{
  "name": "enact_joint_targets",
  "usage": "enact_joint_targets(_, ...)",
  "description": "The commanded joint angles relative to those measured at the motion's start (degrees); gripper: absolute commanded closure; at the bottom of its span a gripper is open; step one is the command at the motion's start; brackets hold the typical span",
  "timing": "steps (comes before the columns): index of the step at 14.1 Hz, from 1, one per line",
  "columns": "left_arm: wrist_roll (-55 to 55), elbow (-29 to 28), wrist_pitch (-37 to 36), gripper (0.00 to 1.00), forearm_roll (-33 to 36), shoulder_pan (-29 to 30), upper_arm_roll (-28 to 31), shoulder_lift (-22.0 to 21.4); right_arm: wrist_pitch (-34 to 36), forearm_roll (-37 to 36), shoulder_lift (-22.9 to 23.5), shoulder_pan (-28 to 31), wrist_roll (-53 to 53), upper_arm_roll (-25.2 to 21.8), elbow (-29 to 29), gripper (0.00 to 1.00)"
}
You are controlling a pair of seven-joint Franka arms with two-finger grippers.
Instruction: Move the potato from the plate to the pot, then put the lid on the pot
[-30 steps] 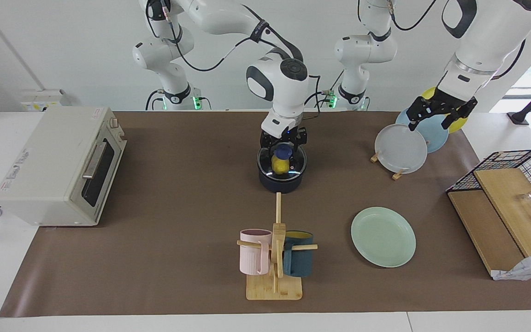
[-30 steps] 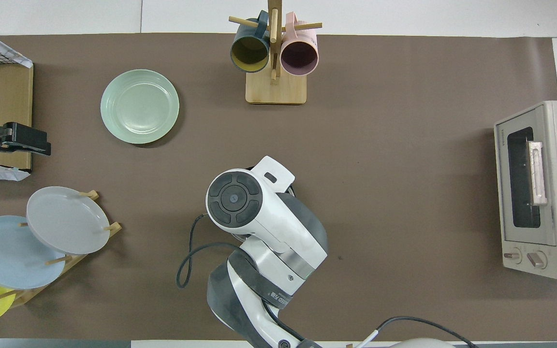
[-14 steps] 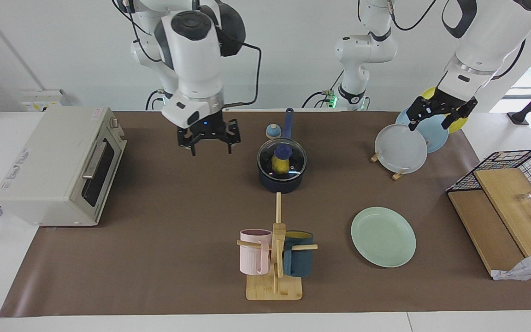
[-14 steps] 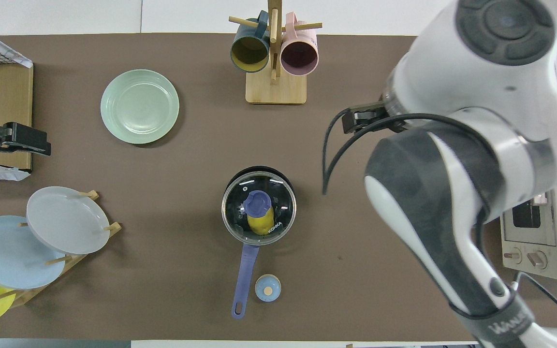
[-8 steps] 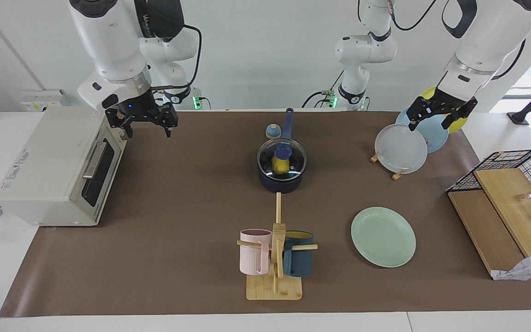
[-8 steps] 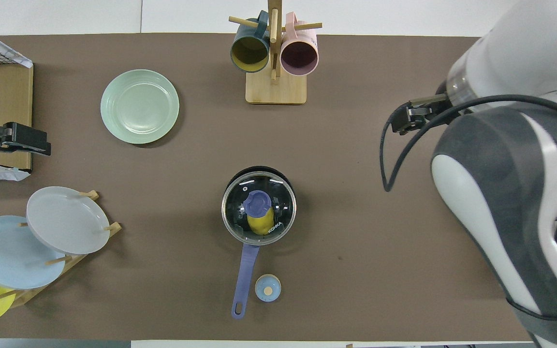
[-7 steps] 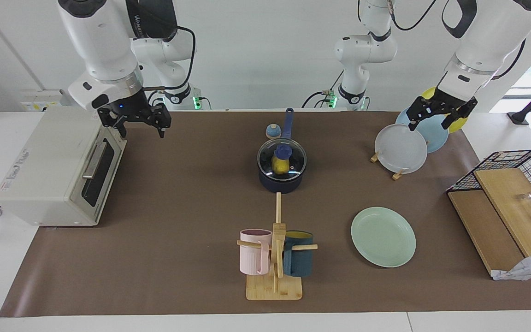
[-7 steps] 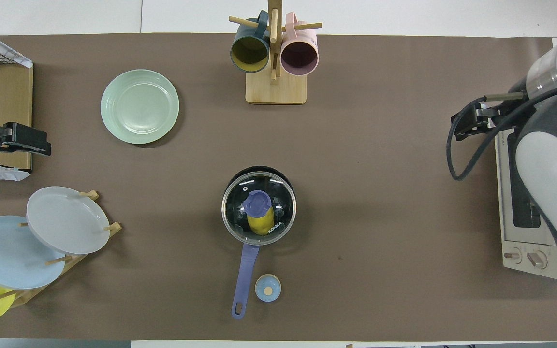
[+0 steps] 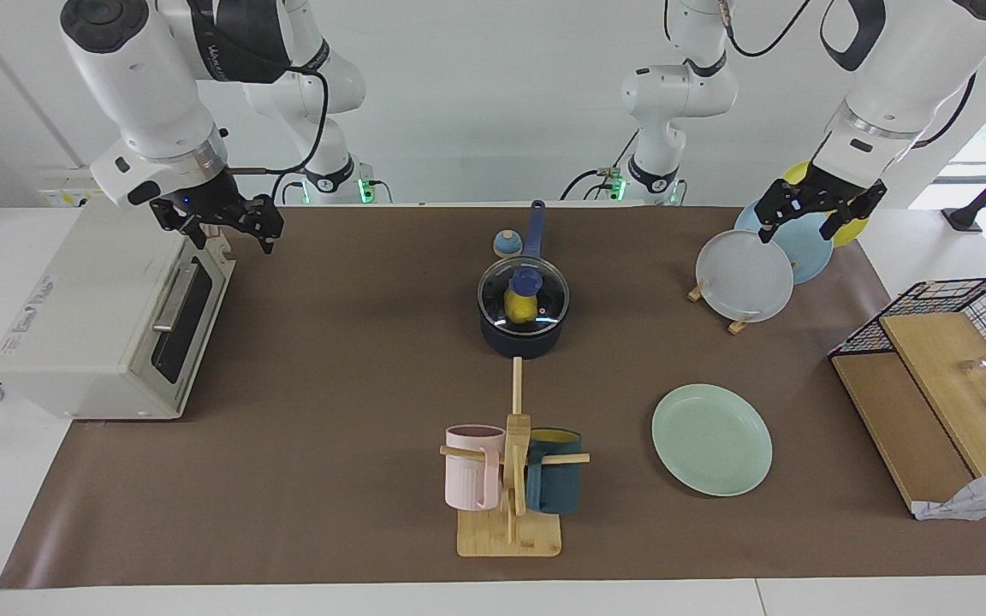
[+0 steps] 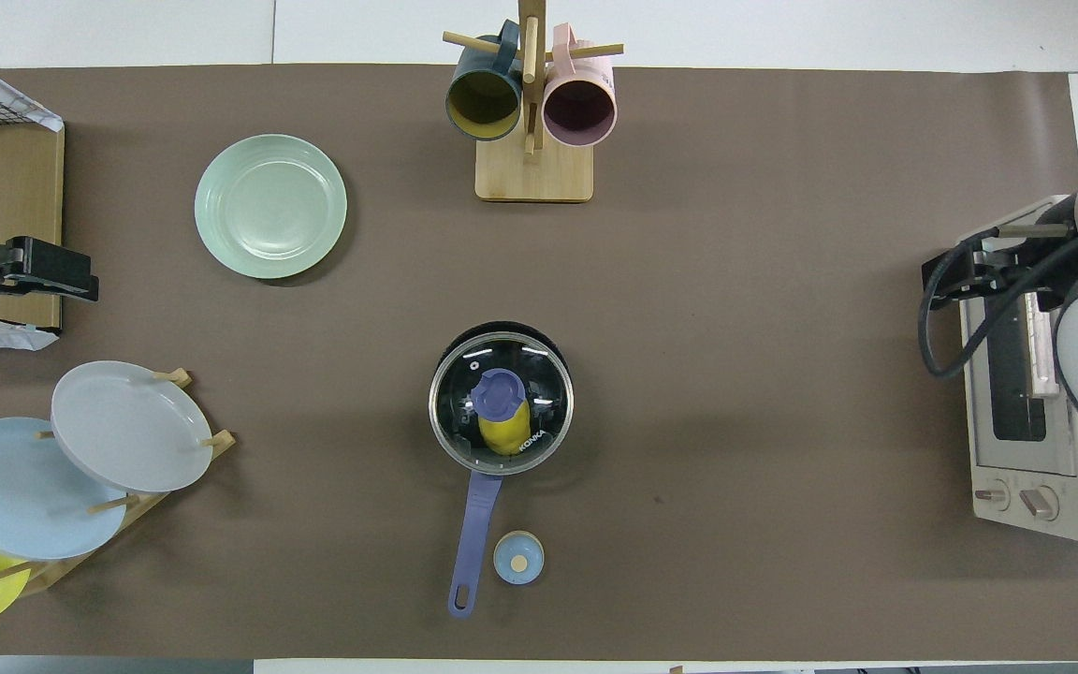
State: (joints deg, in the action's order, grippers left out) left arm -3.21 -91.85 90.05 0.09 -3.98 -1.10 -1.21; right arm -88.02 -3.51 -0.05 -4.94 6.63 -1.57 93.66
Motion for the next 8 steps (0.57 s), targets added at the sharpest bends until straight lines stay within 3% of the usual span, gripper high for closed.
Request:
enact_joint_targets(1, -0.13, -0.43, -0.41, 0.0, 1.23, 0.2, -0.13, -0.46, -4.01, 0.61, -5.31, 0.64, -1.27, 0.43, 8.03, 0.0)
enact_joint_targets(5, -0.13, -0.43, -0.49, 0.0, 1.23, 0.2, -0.13, -0.46, -6.53, 0.52, -4.7, 2.48, -5.11, 0.34, 7.86, 0.0)
enact_joint_targets(8, -0.13, -0.43, -0.41, 0.0, 1.23, 0.2, -0.13, -0.46, -4.45, 0.17, -1.02, 3.7, -6.72, 0.26, 3.92, 0.0)
